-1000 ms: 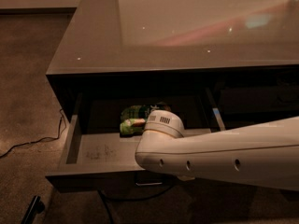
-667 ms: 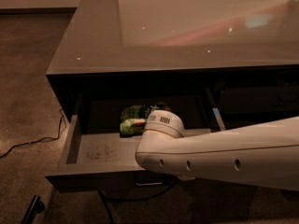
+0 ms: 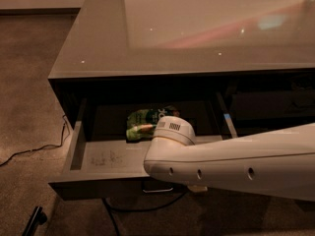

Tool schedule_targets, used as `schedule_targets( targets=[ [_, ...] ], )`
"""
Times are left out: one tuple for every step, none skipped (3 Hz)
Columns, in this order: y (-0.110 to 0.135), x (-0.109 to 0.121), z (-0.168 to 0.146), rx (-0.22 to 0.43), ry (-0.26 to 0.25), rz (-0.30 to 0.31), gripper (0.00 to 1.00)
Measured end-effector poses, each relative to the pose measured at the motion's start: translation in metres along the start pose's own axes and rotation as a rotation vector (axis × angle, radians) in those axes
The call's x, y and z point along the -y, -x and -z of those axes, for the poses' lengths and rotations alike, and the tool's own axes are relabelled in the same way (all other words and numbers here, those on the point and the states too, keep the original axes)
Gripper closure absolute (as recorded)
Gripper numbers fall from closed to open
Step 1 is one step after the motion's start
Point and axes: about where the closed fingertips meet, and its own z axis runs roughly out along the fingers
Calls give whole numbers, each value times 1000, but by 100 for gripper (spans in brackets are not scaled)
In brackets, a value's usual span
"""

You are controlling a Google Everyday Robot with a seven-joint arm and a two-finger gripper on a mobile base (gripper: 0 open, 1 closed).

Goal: Open top drawer

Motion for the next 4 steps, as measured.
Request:
schedule_targets(
  targets=[
    [0,0,0,0,0,0,0],
    [-1,0,0,1,-1,-2,0],
    [-32,7,33,-48,-119,-61,0],
    [-43,10,48,-68,-163,-84,0]
  ],
)
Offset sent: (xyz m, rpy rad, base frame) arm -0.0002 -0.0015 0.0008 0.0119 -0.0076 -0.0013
